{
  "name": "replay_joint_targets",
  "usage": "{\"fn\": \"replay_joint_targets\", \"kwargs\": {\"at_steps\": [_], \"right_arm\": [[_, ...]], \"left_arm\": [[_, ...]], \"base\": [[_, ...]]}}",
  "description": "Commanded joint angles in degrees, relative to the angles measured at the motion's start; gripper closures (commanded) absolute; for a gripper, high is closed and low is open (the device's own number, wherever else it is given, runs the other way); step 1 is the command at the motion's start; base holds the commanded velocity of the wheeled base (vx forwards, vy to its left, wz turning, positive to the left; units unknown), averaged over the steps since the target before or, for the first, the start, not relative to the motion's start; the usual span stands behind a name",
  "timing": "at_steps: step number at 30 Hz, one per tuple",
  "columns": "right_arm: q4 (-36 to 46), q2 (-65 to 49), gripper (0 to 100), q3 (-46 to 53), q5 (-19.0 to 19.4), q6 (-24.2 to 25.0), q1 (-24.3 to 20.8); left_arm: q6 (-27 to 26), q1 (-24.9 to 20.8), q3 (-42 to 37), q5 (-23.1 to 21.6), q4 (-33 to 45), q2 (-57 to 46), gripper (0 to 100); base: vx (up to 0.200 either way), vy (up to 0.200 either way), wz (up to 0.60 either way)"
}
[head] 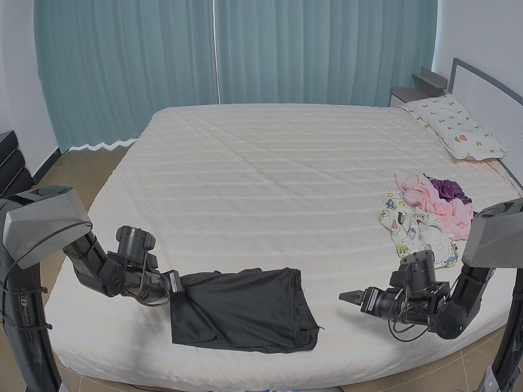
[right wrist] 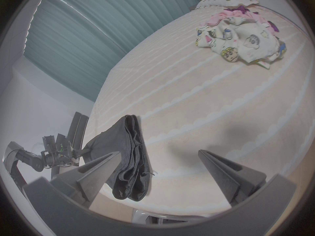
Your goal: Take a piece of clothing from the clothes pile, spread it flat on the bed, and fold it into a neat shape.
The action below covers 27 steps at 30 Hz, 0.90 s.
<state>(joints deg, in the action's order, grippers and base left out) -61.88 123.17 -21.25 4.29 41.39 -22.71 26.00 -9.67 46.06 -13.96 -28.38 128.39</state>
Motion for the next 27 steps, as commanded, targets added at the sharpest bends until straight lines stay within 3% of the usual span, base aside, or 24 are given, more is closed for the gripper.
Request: {"fn": "replay_joint_targets", "kwargs": {"at_steps": [1,14,18,25,26,27], "right_arm": [[0.0,0.2,0,-0.1,0.0,0.0,-0.2],[0.1,0.6,0,-1.0,-0.2,-0.1,-3.2],[0.6,1.3,0,-2.8,-0.2,-0.3,-3.7],[0.8,2.6,0,-5.0,-0.4,-0.5,-4.3],[0.8,2.9,0,-5.3,-0.4,-0.5,-4.4],[0.8,3.2,0,-5.6,-0.4,-0.5,-4.4]], "left_arm": [[0.1,0.0,-0.1,0.0,0.0,0.2,100],[1.2,0.0,-0.1,-0.3,-0.4,0.3,100],[4.5,0.0,0.6,-0.2,-4.1,1.2,100],[5.0,1.0,2.4,0.3,-7.2,3.3,100],[4.9,1.2,2.5,0.3,-7.0,3.4,0],[5.0,1.3,2.5,0.3,-7.0,3.7,0]], "base": [[-0.2,0.0,0.0],[0.0,0.0,0.0],[0.0,0.0,0.0],[0.0,0.0,0.0],[0.0,0.0,0.0],[0.0,0.0,0.0]]}}
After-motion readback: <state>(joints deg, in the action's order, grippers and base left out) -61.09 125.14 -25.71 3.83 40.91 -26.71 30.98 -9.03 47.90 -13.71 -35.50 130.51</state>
